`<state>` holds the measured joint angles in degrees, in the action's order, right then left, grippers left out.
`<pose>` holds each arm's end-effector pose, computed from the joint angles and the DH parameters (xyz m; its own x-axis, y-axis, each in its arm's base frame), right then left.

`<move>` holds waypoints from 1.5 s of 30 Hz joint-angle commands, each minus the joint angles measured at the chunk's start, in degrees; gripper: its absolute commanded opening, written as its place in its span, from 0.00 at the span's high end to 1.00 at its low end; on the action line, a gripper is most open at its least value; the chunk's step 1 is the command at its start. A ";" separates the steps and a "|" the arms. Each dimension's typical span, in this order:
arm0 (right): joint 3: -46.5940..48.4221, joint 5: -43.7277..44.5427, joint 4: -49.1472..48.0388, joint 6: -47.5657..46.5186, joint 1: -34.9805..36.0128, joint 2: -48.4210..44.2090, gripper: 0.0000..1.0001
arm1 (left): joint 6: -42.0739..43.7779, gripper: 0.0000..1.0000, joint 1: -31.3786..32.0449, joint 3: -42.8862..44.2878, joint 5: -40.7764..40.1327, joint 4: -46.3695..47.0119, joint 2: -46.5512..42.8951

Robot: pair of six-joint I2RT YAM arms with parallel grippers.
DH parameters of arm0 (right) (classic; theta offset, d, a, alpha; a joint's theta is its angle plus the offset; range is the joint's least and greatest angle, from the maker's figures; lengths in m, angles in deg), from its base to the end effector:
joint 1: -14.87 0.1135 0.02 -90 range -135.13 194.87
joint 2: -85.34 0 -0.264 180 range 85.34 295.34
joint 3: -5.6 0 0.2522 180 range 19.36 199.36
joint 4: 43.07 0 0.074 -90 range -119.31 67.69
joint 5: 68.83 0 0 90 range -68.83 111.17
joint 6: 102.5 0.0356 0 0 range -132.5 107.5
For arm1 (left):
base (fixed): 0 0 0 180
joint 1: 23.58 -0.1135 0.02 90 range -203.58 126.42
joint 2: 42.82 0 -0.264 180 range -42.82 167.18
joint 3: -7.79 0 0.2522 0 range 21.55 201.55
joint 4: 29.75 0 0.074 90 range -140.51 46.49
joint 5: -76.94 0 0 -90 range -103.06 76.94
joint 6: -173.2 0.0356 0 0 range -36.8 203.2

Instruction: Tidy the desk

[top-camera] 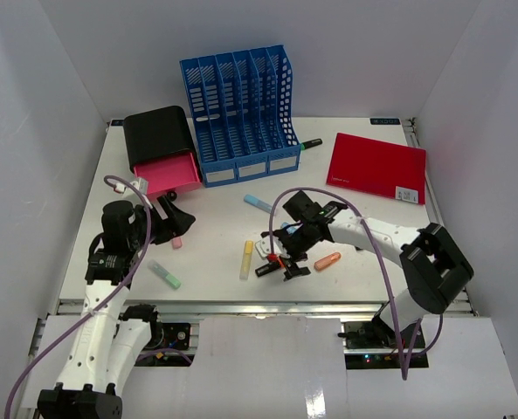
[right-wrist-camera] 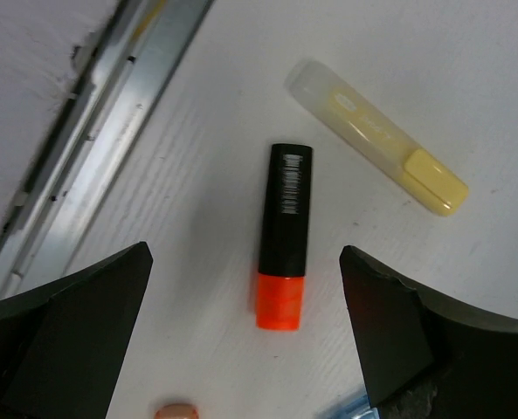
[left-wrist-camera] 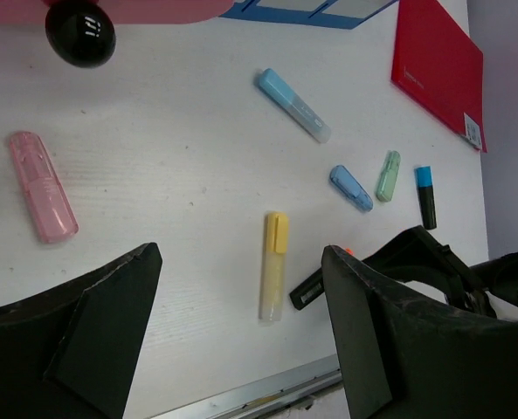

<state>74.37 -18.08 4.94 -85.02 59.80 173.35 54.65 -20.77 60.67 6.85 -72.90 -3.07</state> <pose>0.1881 0.2195 0.2006 0.4908 -0.5537 -0.6727 -0.8390 -0.5084 -0.1936 0.1549 -0.0197 0.2858 -0.6017 -0.4204 -0.6791 0.0604 0.8239 -0.5635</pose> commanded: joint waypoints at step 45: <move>30.87 25.54 -20.68 41.02 -7.86 32.81 0.68 | -13.71 0.20 0.00 -3.00 -9.93 -8.95 -7.53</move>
<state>104.99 6.92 -13.71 -43.67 52.42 205.83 41.33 -20.77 56.40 -2.19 -80.91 -9.18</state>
